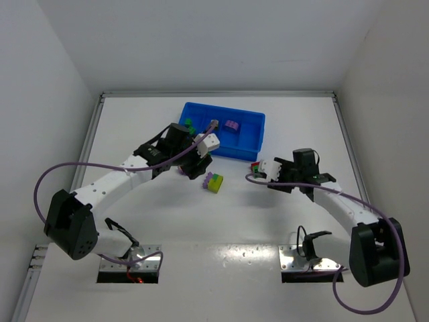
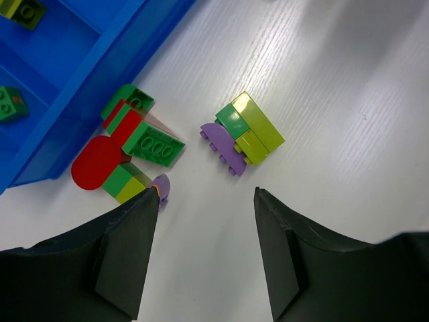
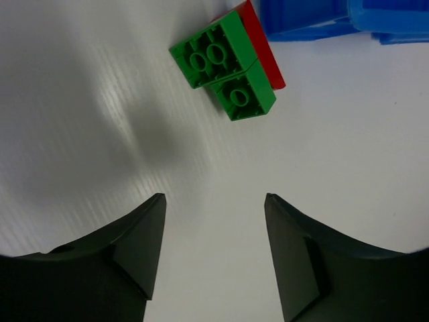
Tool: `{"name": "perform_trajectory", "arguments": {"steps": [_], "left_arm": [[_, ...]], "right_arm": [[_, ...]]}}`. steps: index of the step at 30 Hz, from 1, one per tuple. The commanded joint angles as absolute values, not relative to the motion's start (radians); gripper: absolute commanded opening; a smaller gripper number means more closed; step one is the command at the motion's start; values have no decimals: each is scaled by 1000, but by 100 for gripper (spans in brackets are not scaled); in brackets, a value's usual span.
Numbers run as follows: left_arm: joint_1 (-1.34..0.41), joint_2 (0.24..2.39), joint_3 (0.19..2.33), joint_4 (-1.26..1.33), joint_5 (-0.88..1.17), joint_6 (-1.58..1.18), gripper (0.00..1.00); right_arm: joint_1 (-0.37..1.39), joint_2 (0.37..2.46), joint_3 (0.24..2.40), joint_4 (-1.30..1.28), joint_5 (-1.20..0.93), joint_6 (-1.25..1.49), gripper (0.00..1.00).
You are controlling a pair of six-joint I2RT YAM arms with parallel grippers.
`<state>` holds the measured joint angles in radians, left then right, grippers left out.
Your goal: Sort the legos into containers by color
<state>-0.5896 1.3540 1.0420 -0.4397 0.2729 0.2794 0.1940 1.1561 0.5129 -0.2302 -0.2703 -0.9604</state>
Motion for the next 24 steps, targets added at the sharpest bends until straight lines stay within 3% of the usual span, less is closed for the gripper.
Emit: {"name": "perform_trajectory", "arguments": {"steps": [1, 7, 24], "left_arm": [[-597, 1351, 1039, -410, 255, 279, 65], [-597, 1351, 1039, -388, 222, 279, 65], [-569, 1361, 1020, -339, 212, 270, 65]], "right_arm": [[163, 1150, 496, -80, -359, -1069, 64], [138, 1167, 368, 144, -420, -1146, 77], [129, 1319, 357, 299, -459, -1256, 77]]}}
